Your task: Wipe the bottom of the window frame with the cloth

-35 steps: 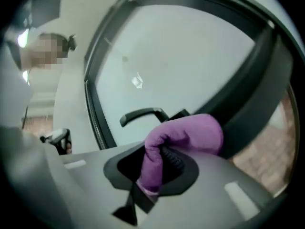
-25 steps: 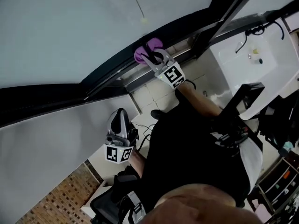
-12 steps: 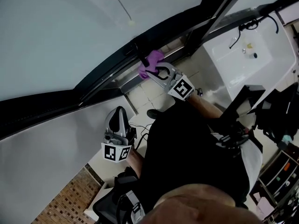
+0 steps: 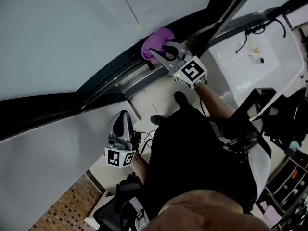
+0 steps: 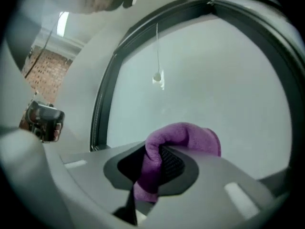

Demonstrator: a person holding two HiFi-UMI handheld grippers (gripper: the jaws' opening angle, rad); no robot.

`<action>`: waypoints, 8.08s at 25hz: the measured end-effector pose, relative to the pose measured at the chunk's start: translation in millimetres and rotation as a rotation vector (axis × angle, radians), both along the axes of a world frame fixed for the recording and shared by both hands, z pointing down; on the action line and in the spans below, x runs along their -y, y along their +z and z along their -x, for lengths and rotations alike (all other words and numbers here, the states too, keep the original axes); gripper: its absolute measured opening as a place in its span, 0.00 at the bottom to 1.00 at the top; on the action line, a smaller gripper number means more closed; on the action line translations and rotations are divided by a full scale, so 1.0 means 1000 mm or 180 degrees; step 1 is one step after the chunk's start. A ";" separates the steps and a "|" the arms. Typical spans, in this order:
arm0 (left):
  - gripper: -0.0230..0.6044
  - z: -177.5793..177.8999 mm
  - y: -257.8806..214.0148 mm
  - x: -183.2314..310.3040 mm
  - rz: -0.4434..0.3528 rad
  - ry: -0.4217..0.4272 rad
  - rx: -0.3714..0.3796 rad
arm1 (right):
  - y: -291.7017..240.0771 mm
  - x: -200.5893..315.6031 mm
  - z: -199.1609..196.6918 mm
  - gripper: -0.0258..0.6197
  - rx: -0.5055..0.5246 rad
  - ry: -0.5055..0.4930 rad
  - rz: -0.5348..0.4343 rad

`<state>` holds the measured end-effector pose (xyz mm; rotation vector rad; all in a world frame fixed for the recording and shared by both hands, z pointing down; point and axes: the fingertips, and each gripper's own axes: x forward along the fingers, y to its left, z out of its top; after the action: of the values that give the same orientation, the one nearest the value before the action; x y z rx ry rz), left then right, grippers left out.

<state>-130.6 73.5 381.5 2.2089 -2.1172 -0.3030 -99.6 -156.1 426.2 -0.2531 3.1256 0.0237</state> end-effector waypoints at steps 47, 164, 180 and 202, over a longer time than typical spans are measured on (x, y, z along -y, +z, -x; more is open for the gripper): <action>0.04 -0.009 -0.003 0.000 0.0108 0.0049 0.0052 | 0.055 -0.038 0.021 0.14 -0.1068 -0.0765 -0.2309; 0.04 0.005 -0.007 -0.014 -0.0039 -0.0268 -0.0063 | 0.089 0.098 0.019 0.13 -0.2304 0.0523 -0.1098; 0.04 -0.015 -0.008 0.019 0.0059 -0.0036 -0.0045 | 0.089 0.238 -0.107 0.13 -0.2699 0.1558 -0.0914; 0.04 -0.027 0.001 0.036 0.0031 0.0033 -0.0053 | 0.102 0.289 -0.149 0.13 -0.3486 0.2199 -0.1458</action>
<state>-103.7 38.0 382.1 2.2036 -2.0937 -0.3086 49.0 -444.8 528.5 -1.7896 3.5469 1.2302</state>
